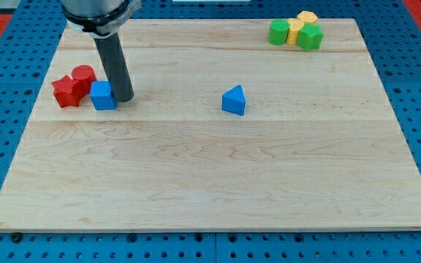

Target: Push the blue triangle towards center

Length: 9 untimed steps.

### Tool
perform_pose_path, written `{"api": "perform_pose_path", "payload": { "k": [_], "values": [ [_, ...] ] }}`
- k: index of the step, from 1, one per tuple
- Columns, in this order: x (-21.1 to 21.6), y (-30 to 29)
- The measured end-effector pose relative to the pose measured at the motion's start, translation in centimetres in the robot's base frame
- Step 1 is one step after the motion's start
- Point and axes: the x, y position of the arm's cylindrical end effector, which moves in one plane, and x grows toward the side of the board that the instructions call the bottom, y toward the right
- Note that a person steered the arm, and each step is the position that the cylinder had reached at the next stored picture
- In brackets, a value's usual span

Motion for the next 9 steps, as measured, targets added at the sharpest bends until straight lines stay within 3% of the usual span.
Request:
{"api": "perform_pose_path", "payload": {
  "k": [3,4,6,7,8,9],
  "values": [
    [0.0,-3.3],
    [0.6,-1.1],
    [7.3,19.9],
    [6.3,29.1],
    [1.2,27.7],
    [3.0,23.8]
  ]
}}
